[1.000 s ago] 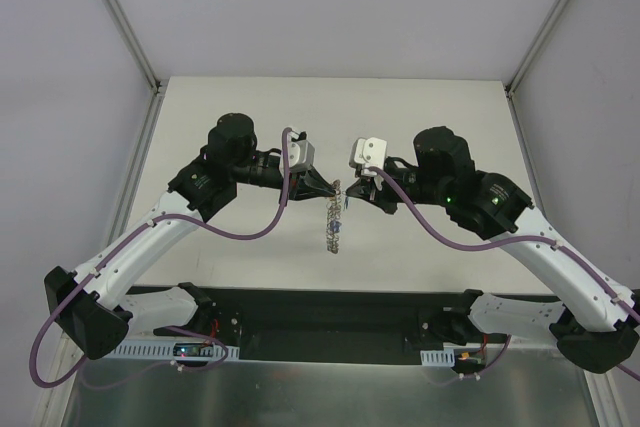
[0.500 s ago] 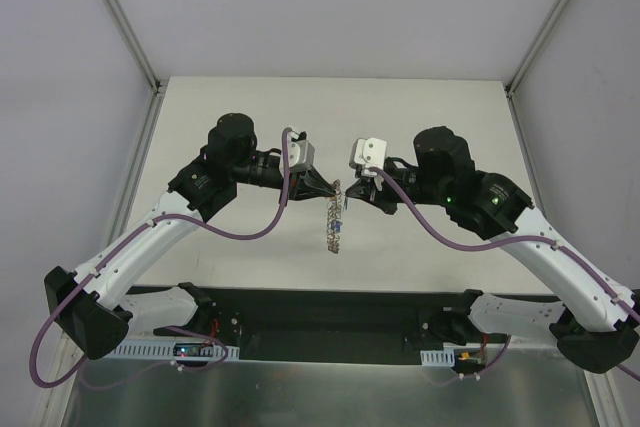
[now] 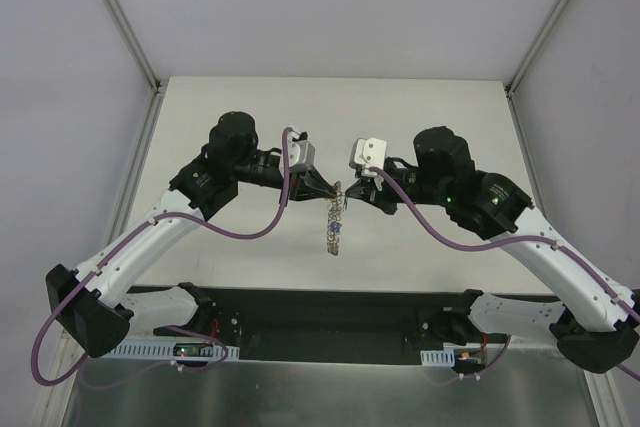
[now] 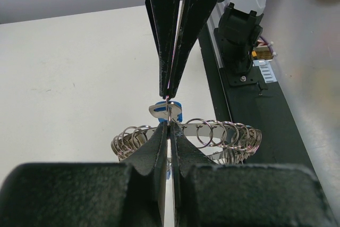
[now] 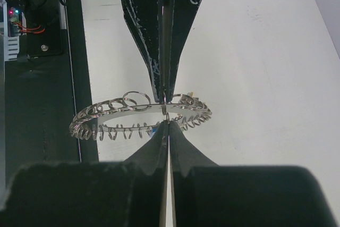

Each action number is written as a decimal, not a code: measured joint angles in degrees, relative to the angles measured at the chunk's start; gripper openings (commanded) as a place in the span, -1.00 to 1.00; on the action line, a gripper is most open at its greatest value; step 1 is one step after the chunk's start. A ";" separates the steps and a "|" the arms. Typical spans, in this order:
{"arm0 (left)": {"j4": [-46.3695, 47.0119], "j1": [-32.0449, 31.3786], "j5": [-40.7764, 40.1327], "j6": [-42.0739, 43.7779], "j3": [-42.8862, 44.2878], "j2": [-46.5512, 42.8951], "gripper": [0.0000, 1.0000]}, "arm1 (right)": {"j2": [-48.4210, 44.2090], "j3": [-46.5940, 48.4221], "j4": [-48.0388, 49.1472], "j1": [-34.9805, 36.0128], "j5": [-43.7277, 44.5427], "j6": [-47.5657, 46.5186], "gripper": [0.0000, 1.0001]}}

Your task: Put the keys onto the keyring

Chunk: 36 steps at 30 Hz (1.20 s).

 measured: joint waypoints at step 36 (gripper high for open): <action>0.07 0.00 -0.61 0.04 0.35 0.35 -1.00 | -0.94 -0.02 0.02 0.00 0.39 0.04 -0.97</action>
